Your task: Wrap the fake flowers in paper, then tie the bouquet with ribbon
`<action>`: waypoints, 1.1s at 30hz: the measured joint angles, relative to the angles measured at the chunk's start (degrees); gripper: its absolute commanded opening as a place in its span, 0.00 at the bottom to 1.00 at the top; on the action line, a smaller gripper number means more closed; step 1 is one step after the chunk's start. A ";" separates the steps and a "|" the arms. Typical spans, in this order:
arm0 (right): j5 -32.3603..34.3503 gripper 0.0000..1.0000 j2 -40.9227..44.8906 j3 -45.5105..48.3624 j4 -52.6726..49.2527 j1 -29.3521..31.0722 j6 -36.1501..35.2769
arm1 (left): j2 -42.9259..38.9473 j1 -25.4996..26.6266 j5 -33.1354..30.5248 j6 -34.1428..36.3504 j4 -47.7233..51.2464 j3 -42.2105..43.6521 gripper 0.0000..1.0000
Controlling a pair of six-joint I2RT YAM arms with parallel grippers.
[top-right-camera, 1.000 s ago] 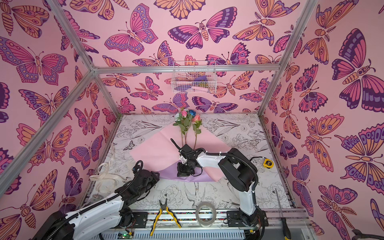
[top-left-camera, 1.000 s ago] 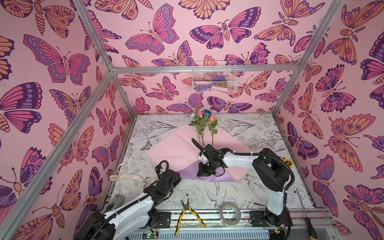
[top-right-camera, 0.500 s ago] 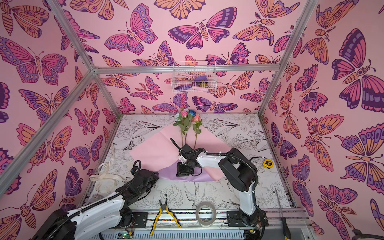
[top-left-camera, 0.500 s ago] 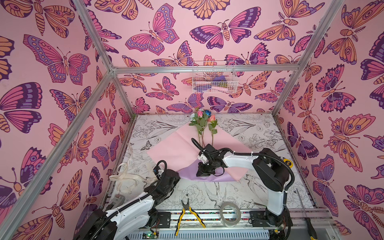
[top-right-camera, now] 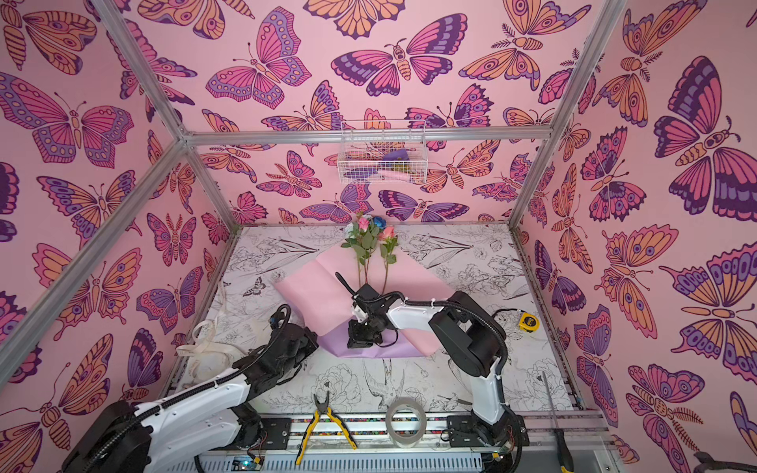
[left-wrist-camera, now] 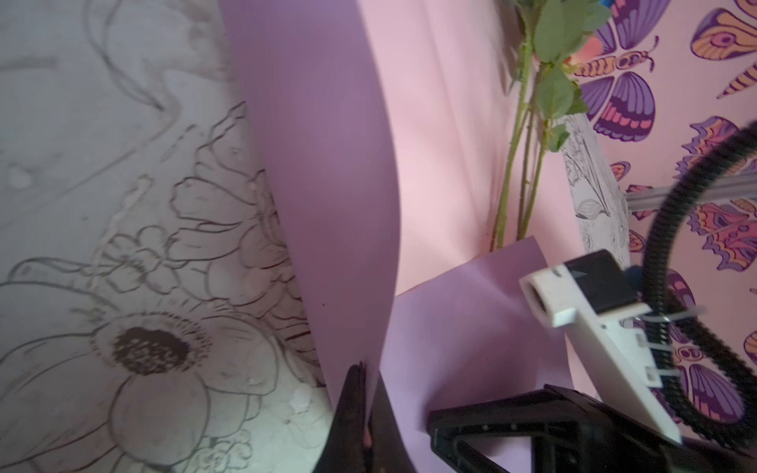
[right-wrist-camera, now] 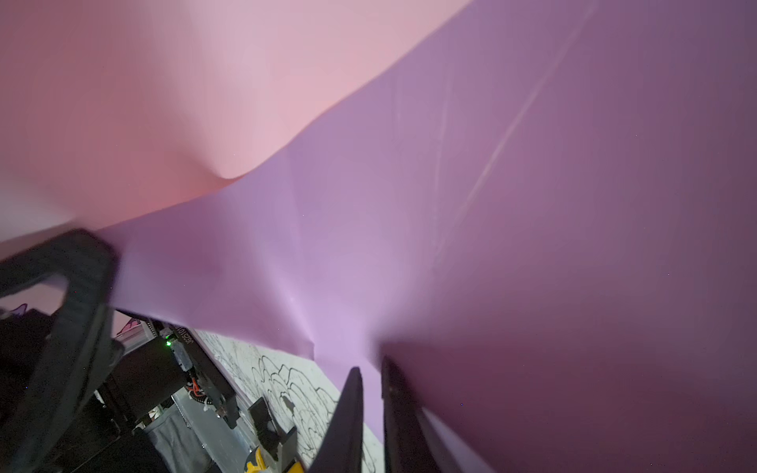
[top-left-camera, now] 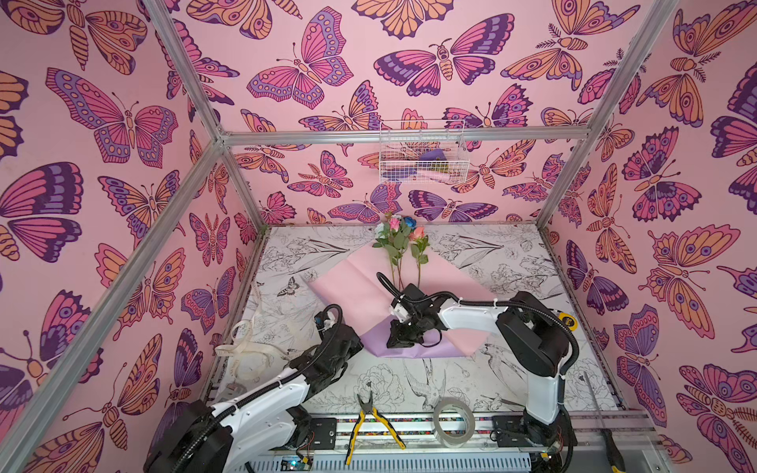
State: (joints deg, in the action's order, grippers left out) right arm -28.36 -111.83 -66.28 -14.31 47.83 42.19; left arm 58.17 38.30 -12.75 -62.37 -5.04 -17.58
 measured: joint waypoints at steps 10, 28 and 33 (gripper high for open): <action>-0.13 0.14 -0.63 -0.31 0.11 -0.04 0.37 | 7.23 5.66 2.67 8.15 -2.89 -6.47 0.00; 5.75 0.17 8.20 2.62 -1.84 -1.31 0.17 | 20.72 6.40 7.21 5.01 -12.20 -8.81 0.00; 8.70 0.20 11.47 4.00 -3.10 -2.03 0.17 | 21.55 6.40 7.43 4.66 -13.77 -8.83 0.00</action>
State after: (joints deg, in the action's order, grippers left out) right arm -19.66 -100.36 -62.28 -17.41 45.80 42.37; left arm 79.72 44.71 -5.32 -57.71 -18.81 -26.41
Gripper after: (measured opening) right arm 0.186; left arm 0.041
